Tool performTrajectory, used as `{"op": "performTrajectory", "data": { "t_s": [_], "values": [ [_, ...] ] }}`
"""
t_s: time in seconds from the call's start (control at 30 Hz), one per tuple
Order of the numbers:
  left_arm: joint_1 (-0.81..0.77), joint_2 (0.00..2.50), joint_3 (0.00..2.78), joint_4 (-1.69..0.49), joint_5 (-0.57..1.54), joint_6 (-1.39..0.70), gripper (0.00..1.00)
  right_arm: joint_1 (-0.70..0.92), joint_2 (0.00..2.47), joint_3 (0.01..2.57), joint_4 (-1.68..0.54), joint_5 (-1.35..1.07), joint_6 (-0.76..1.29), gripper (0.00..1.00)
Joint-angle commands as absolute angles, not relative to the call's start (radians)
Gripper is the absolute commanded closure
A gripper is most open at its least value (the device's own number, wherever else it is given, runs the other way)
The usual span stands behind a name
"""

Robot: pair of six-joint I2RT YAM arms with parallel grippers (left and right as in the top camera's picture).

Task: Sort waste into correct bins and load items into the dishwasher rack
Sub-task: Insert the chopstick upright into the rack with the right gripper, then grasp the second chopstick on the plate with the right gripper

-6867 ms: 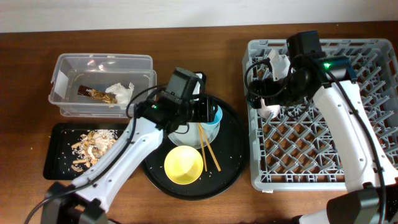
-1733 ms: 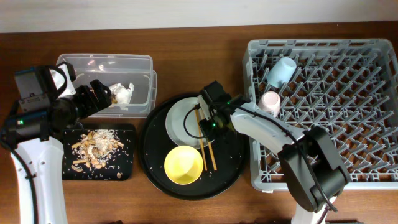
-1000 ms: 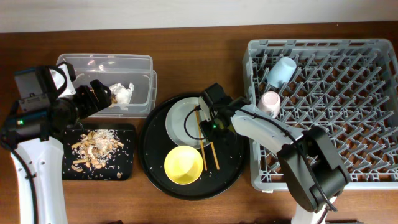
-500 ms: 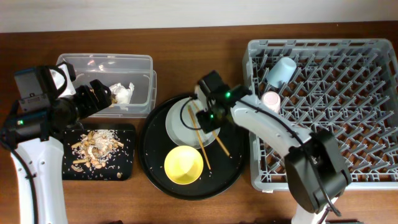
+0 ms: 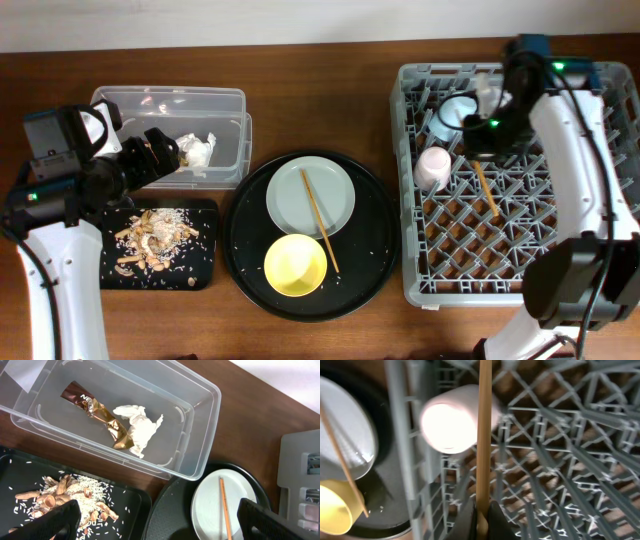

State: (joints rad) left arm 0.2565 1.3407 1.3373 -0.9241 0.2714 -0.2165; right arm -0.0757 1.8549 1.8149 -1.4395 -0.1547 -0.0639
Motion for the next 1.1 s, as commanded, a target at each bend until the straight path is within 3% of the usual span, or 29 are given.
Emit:
{"op": "performTrajectory", "data": {
  "t_s": [0.0,0.23,0.37,0.43,0.63,0.77,0.9,1.07],
  "values": [
    [0.259,1.330,1.353,-0.922,0.265,-0.211,0.01,-0.112,1.843,1.763,-1.417,-0.148,-0.071,0.96],
    [0.259,1.330,1.353,-0.922,0.265,-0.211,0.01,-0.113,1.855,1.629,-1.303,0.062,0.040,0.95],
    [0.259,1.330,1.353,-0.922,0.265,-0.211,0.01,-0.113,1.856,1.625,-1.274,0.061,0.042,0.95],
    [0.259,1.330,1.353,-0.922,0.265,-0.211,0.01,-0.112,1.856,1.625,-1.267,0.054,0.041,0.87],
    [0.259,1.330,1.353,-0.922,0.265,-0.211,0.01,-0.112,1.856,1.606,-1.246,0.053,0.031,0.86],
    [0.259,1.330,1.353,-0.922,0.265,-0.211,0.01,-0.112,1.856,1.631,-1.254,-0.139,0.031,0.86],
    [0.259,1.330,1.353,-0.922,0.265,-0.211,0.01,-0.082,1.856,1.695,-1.305,-0.706,-0.097,0.86],
    [0.259,1.330,1.353,-0.922,0.265,-0.211,0.01,0.135,1.856,1.694,-1.217,-0.602,-0.101,0.72]
  ]
}}
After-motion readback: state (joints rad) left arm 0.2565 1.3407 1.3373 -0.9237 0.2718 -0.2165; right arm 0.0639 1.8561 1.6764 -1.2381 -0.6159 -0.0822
